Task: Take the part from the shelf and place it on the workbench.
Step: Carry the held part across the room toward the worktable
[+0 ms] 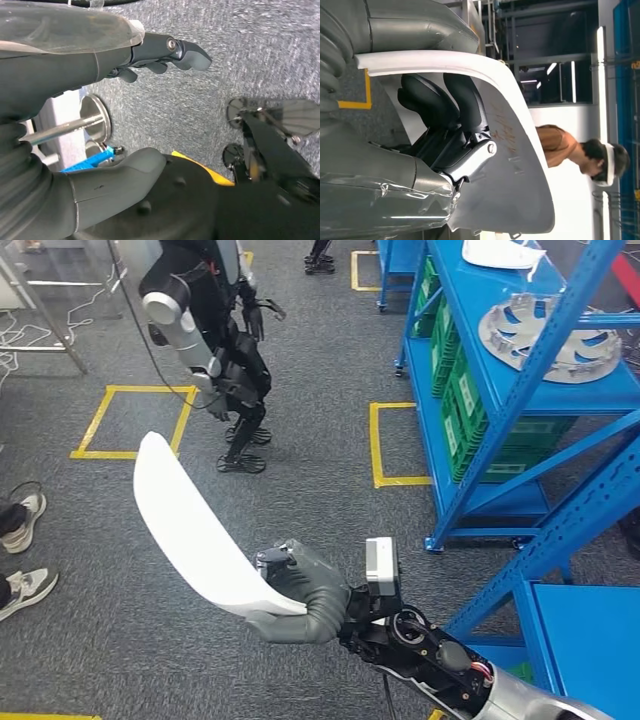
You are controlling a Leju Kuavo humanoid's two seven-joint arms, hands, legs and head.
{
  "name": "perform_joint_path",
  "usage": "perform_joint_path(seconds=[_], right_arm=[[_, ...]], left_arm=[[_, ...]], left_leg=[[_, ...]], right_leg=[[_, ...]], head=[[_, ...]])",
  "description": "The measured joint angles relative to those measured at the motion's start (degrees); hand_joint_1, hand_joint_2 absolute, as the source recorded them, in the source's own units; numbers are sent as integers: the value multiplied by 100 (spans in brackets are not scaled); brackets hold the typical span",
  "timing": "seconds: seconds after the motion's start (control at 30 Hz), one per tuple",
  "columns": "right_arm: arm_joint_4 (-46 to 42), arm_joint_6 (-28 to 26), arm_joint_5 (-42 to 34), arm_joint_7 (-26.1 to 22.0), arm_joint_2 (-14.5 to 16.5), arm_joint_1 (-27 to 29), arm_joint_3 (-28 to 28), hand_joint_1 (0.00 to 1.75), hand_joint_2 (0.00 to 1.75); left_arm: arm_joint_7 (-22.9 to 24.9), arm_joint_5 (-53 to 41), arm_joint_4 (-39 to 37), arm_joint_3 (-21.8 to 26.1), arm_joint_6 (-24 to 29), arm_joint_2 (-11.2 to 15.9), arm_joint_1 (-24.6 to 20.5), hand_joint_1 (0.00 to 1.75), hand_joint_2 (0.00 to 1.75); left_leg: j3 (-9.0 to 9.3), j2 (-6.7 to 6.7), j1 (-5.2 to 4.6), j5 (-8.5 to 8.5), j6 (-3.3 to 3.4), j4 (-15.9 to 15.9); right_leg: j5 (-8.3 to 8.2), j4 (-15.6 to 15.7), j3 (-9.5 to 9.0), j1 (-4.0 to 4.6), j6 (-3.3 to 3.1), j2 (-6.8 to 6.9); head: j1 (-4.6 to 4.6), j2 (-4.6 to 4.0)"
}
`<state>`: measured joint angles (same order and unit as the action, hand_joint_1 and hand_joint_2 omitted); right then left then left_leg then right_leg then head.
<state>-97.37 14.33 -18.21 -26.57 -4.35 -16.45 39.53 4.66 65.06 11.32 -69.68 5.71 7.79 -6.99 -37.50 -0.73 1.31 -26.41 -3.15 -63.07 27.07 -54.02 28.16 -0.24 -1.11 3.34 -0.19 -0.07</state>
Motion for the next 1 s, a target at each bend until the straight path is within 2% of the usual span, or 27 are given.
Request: perform_joint_path(seconds=[0.07,0.1,0.17,0.2,0.23,0.27,0.33,0.37,0.4,0.43,0.47,0.5,0.53,0.57,0.6,0.63,0.7,0.73,0.77,0.83,0.87,0.9,0.93,0.97,1.0], right_arm=[[0,2,-5,-3,0,-4,0,175,175],[0,3,-7,-6,1,-7,0,175,175],[0,7,-8,-12,2,-13,2,175,175],[-1,8,-8,-15,2,-14,3,175,175],[-1,10,-8,-17,2,-15,4,175,175],[-2,14,-9,-19,2,-16,4,175,175],[-1,24,-10,-20,2,-5,5,175,175],[1,27,-12,-20,2,7,5,175,175],[3,30,-12,-18,2,20,5,175,175],[4,31,-13,-17,2,30,8,175,175],[4,33,-13,-17,2,34,10,175,175],[4,34,-13,-16,2,34,12,175,175],[4,37,-13,-16,1,34,14,175,175],[3,39,-13,-16,1,33,14,175,175],[2,41,-13,-16,2,33,14,175,175],[1,43,-13,-15,2,33,15,175,175],[-1,43,-13,-15,4,30,18,175,175],[-1,43,-13,-15,5,28,21,175,175],[-2,43,-13,-16,7,26,24,175,175],[-1,44,-13,-15,9,31,27,175,175],[-1,49,-13,-16,9,37,29,175,175],[1,55,-13,-16,9,43,31,175,175],[1,61,-13,-16,9,48,33,175,175],[2,65,-13,-18,9,48,34,175,175],[2,67,-13,-20,9,47,34,175,175]], left_arm=[[-11,36,0,1,15,5,-8,0,175],[-17,57,0,1,24,5,-12,0,175],[-22,101,0,4,35,14,-7,0,175],[-22,126,0,7,38,22,-1,0,175],[-22,151,0,13,40,33,3,0,175],[-22,180,0,20,45,44,2,0,175],[-22,249,0,39,72,72,-5,0,175],[-21,284,0,49,92,88,-8,0,175],[-14,318,0,59,116,108,-7,0,175],[-5,349,0,69,139,128,-3,0,175],[3,379,0,79,157,151,0,0,175],[11,406,0,94,172,174,2,0,175],[16,430,0,114,179,192,2,0,175],[20,447,0,137,182,211,-3,0,175],[23,460,0,159,184,227,-7,0,175],[27,468,0,175,187,246,-5,0,175],[30,473,-1,192,196,290,16,0,175],[32,473,-2,201,199,309,28,0,175],[36,474,-3,208,201,321,30,0,175],[43,484,-4,219,210,332,16,0,175],[47,497,-4,223,219,333,8,0,175],[52,513,-4,230,228,334,8,0,175],[57,531,-4,239,236,339,14,0,175],[62,544,-4,252,240,350,21,0,175],[66,552,-4,268,244,363,26,0,175]], left_leg=[[336,-165,-12,221,31,641],[405,-197,-25,245,71,782],[409,-108,-52,233,172,811],[419,-67,-52,235,210,819],[432,-23,-50,240,246,830],[443,16,-42,250,282,842],[444,104,-45,257,326,847],[441,156,-55,259,337,846],[441,216,-65,259,340,845],[445,278,-73,260,341,844],[453,343,-79,261,340,844],[463,410,-80,262,337,843],[467,472,-84,266,328,841],[458,533,-86,273,313,834],[437,585,-81,288,287,833],[412,638,-70,308,253,838],[372,707,-53,339,183,852],[340,646,-57,298,161,805],[265,531,-67,193,144,656],[-49,253,-71,-180,114,-5],[-237,186,-65,-353,95,-404],[-375,153,-56,-445,77,-697],[-416,133,-46,-431,61,-792],[-328,107,-35,-310,48,-638],[-133,52,-25,-124,40,-283]], right_leg=[[49,-45,3,23,57,83],[71,-61,-2,36,86,118],[99,-66,-32,36,139,187],[132,-88,-38,20,171,175],[213,-182,-9,2,200,100],[358,-400,79,-14,224,-7],[753,-1171,419,-29,245,-227],[899,-1563,603,-30,247,-268],[944,-1803,722,-30,242,-288],[870,-1817,741,-29,228,-302],[695,-1608,656,-28,205,-326],[459,-1225,490,-28,175,-394],[264,-817,313,-26,143,-523],[139,-468,167,-25,122,-642],[85,-248,81,-19,108,-734],[95,-162,53,-8,100,-770],[64,-88,17,-9,69,-667],[32,-45,-8,-20,45,-606],[-3,-2,-29,-35,15,-535],[-39,34,-32,-34,-20,-380],[-43,33,-21,-27,-28,-297],[-41,32,-12,-22,-27,-217],[-37,31,-6,-20,-24,-145],[-31,28,-5,-21,-18,-81],[-20,21,-8,-22,-5,-24]], head=[[-15,0],[1,0],[46,0],[57,0],[64,0],[84,0],[147,0],[180,0],[201,0],[217,0],[232,0],[245,0],[257,0],[259,0],[261,0],[262,0],[261,0],[248,0],[211,0],[125,0],[87,0],[62,0],[40,0],[20,0],[2,0]])
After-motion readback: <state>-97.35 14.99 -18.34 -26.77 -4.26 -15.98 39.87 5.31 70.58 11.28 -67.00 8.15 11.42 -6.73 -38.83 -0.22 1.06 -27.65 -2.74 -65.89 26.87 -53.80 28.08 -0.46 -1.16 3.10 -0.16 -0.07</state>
